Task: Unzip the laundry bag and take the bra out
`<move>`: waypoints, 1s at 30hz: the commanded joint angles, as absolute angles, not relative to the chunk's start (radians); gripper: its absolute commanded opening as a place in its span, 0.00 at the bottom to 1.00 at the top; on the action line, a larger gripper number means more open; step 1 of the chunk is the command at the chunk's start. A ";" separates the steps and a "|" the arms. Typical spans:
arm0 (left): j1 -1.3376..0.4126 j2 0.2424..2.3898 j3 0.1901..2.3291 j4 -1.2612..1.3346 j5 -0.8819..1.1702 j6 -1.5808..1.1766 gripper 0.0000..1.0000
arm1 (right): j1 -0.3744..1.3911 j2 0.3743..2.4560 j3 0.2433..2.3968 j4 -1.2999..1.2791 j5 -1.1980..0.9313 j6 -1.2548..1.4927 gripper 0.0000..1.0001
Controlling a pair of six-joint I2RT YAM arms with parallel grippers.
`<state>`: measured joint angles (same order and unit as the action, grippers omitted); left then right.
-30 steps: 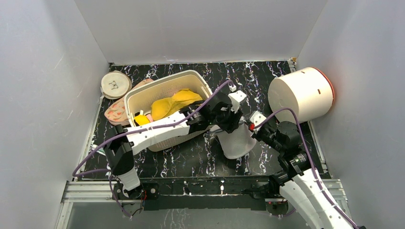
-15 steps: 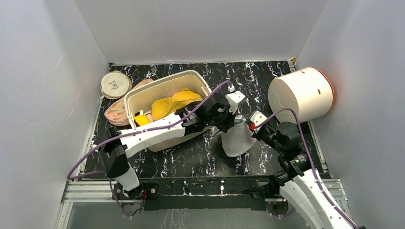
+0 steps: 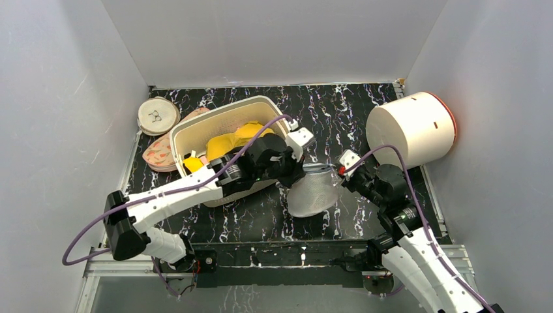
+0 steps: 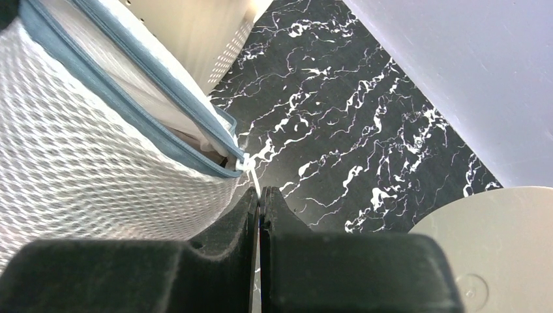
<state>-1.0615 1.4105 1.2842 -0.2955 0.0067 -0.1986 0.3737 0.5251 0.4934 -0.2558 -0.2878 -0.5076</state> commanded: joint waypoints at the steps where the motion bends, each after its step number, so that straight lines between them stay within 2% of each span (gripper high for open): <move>1: -1.058 1.299 1.235 -0.306 -0.031 -0.208 0.00 | 0.365 0.539 0.508 -0.227 -0.213 -0.510 0.00; 9: -1.057 1.357 1.223 -0.266 0.000 -0.229 0.00 | 0.366 0.519 0.508 -0.220 -0.309 -0.530 0.00; 11: -1.058 1.399 1.241 -0.270 0.013 -0.230 0.05 | 0.366 0.515 0.508 -0.218 -0.320 -0.532 0.00; 17: -1.058 1.471 1.312 -0.287 0.025 -0.217 0.28 | 0.366 0.500 0.505 -0.207 -0.364 -0.534 0.00; 23: -1.058 1.540 1.373 -0.286 0.039 -0.209 0.38 | 0.367 0.485 0.500 -0.198 -0.402 -0.535 0.00; 30: -1.058 1.609 1.457 -0.305 0.002 -0.188 0.46 | 0.366 0.471 0.499 -0.193 -0.430 -0.537 0.00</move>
